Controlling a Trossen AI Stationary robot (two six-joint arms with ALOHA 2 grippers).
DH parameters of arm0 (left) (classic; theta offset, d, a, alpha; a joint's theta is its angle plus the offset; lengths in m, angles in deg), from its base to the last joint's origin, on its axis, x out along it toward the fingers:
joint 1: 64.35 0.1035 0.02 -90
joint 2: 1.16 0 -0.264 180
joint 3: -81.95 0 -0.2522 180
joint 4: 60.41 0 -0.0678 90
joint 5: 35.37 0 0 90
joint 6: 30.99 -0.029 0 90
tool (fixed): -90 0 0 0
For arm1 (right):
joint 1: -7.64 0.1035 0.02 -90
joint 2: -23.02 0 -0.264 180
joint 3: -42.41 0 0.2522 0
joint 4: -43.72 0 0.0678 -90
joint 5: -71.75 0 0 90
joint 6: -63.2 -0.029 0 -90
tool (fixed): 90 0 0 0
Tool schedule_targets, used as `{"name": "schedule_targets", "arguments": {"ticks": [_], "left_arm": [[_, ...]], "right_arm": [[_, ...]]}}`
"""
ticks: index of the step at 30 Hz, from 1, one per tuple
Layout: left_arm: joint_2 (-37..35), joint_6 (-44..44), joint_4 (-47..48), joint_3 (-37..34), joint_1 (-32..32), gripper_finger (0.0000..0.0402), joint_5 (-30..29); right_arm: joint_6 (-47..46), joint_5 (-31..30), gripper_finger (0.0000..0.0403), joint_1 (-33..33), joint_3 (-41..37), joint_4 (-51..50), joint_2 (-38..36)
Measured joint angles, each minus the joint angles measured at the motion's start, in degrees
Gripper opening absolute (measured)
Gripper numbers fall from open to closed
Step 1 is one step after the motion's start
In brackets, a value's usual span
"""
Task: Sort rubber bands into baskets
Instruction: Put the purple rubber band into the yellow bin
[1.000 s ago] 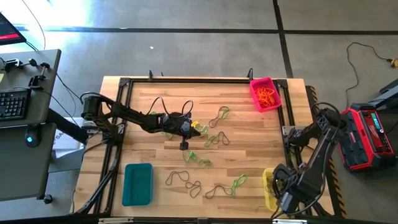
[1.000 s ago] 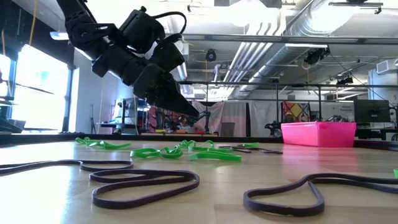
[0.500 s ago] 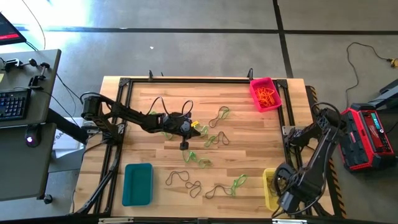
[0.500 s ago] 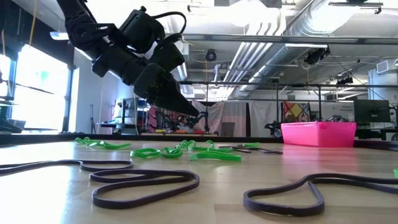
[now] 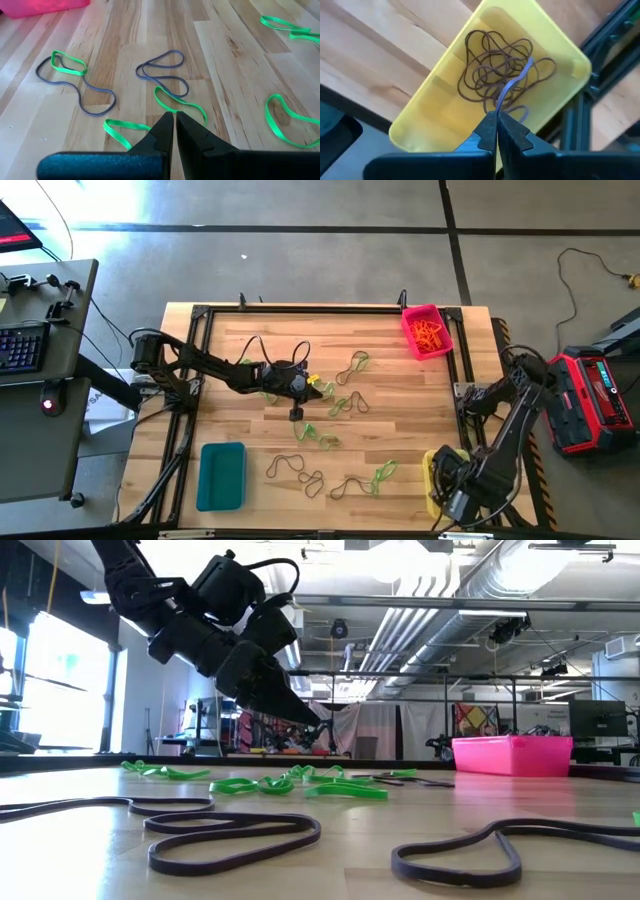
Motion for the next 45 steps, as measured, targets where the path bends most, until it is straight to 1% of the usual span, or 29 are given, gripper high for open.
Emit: {"name": "schedule_targets", "arguments": {"ticks": [3,6,8,12,16,19,21,23,27,30,32,36,38,41,45], "left_arm": [[0.0,0.0,-0.1,0.0,0.0,0.0012,0.0],[0.0,0.2,0.0,0.0,0.0,0.0012,0.0],[0.0,0.2,-0.1,0.0,0.0,0.0012,0.0],[0.0,0.3,-0.9,0.0,0.0,0.0012,0.0],[0.1,4.1,-5.8,0.1,0.0,0.0012,0.0],[0.2,5.0,-6.6,1.7,-0.3,0.0015,-0.1],[0.3,5.0,-6.2,3.0,-0.7,0.0022,-1.1],[0.3,5.0,-5.8,4.1,-1.3,0.0033,-3.3],[0.3,4.5,-3.8,6.1,-2.4,0.0067,-5.7],[0.3,4.1,-1.8,6.4,-2.9,0.0096,-6.5],[0.4,4.1,-1.2,6.4,-3.1,0.0115,-6.6],[0.4,4.5,-1.0,6.4,-3.1,0.0141,-6.6],[0.4,4.5,-1.2,6.4,-3.1,0.0147,-6.6],[0.4,4.5,-1.3,6.4,-3.1,0.0149,-6.7],[0.4,4.5,-1.3,6.4,-3.1,0.0149,-6.7]], "right_arm": [[0.6,0.8,0.0,-0.7,-4.5,4.6,0.0],[2.3,2.3,0.0,-1.3,-9.0,12.4,0.0],[2.4,1.9,0.0,-1.5,-11.1,15.2,0.0],[0.9,1.7,0.0,-2.1,-13.6,16.9,0.0],[1.0,1.7,0.0,-3.4,-13.9,16.7,0.0],[1.4,-0.8,0.0,-3.8,-11.9,15.7,0.0],[1.4,-4.3,0.0,-3.8,-10.3,14.0,0.0],[1.5,-8.2,0.0,-3.7,-8.7,12.2,0.0],[2.8,-13.5,0.0001,-3.7,-6.7,11.3,0.0],[3.9,-15.1,0.0019,-3.6,-6.4,11.5,0.0],[3.7,-14.6,0.0043,-3.6,-6.4,11.6,0.0],[1.2,-10.2,0.0095,-3.6,-6.4,10.9,0.0],[0.8,-8.0,0.0112,-3.6,-6.4,9.6,0.0],[0.8,-6.8,0.0121,-3.6,-6.9,9.6,0.0],[0.9,-4.7,0.0117,-3.9,-9.3,10.1,0.0]]}}
